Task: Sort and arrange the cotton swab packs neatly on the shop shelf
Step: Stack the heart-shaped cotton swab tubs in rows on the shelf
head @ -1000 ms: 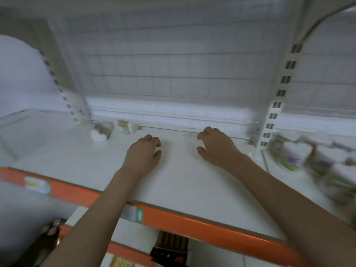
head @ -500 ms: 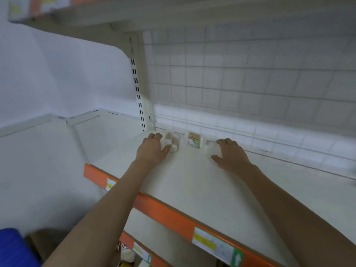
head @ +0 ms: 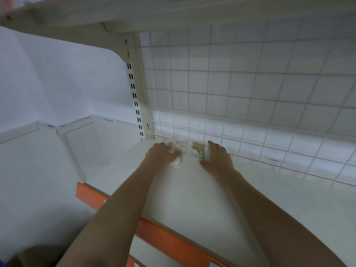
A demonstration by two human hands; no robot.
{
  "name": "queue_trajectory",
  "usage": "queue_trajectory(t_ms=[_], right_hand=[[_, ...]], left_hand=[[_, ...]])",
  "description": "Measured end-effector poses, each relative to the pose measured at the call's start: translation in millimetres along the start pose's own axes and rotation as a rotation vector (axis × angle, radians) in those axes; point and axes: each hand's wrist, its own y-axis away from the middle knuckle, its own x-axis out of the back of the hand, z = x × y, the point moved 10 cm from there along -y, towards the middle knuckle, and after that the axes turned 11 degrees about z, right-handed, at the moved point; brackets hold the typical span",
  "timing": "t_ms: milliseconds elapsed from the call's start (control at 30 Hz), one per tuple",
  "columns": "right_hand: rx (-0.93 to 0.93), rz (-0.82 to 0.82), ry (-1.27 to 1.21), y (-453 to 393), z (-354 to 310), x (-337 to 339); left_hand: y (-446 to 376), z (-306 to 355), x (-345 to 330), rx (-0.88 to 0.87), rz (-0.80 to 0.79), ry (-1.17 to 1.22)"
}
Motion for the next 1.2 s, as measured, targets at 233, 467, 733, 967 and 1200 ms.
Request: queue_trajectory(t_ms=[233, 467, 733, 967, 1200], right_hand=[[0.016, 0.066, -0.054, -4, -3, 12], [-0.067, 0.135, -0.257, 35, 14, 77], [-0.088, 0.333, -0.219, 132, 62, 198], [-0.218, 0.365, -0.041, 216, 146, 271], [-0.350, 0.340, 0.186, 263, 222, 329]], left_hand=[[5, 10, -4, 0.046, 0.034, 0.218], [59, 42, 27, 0.068, 0.185, 0.588], [166, 144, 28, -0.218, 0.175, 0.719], [243, 242, -2, -0.349, 0.077, 0.801], [292, 316, -31, -0.424, 0.003, 0.805]])
